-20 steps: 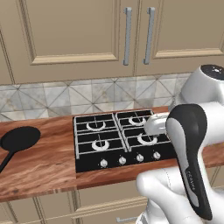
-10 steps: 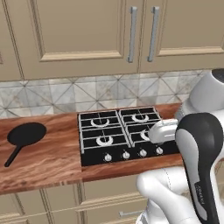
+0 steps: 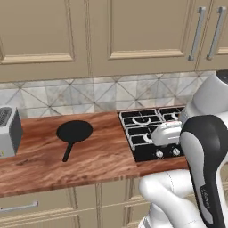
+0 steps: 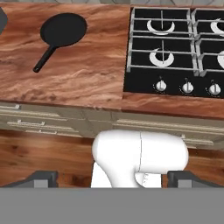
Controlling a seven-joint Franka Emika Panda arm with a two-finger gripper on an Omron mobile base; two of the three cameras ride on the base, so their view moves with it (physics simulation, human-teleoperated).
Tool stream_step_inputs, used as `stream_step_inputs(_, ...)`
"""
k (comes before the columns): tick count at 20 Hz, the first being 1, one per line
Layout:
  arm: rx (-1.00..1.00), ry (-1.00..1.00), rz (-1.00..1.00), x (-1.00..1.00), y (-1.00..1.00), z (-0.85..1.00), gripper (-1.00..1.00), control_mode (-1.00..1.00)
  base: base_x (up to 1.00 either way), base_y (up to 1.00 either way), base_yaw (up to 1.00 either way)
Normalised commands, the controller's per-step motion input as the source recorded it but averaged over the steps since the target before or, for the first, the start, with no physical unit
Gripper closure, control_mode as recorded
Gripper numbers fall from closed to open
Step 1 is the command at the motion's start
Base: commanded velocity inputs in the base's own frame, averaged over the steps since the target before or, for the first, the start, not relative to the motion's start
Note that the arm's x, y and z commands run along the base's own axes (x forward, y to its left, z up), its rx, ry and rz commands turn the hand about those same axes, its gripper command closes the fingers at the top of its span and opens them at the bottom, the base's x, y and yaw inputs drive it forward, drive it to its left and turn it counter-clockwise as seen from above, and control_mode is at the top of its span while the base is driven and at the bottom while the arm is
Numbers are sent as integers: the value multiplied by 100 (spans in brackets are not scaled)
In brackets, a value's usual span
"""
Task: Place both pans onto different burners. Then place the lemon and the fish on different pans.
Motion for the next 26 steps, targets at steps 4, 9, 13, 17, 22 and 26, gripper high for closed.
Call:
stream_step_inputs(4, 0, 0, 0, 0, 0, 0, -100, 100, 4, 96, -1)
stream_step_inputs(9, 0, 0, 0, 0, 0, 0, -100, 100, 20, 81, -7)
stream_step_inputs(13, 0, 0, 0, 0, 0, 0, -100, 100, 37, 47, -10)
stream_step_inputs(17, 0, 0, 0, 0, 0, 0, -100, 100, 34, 35, -10)
stream_step_inputs(22, 0, 0, -2, 5, 5, 0, -100, -100, 24, 20, -7)
stream_step_inputs(26, 0, 0, -6, 7, 3, 0, -100, -100, 0, 0, 0)
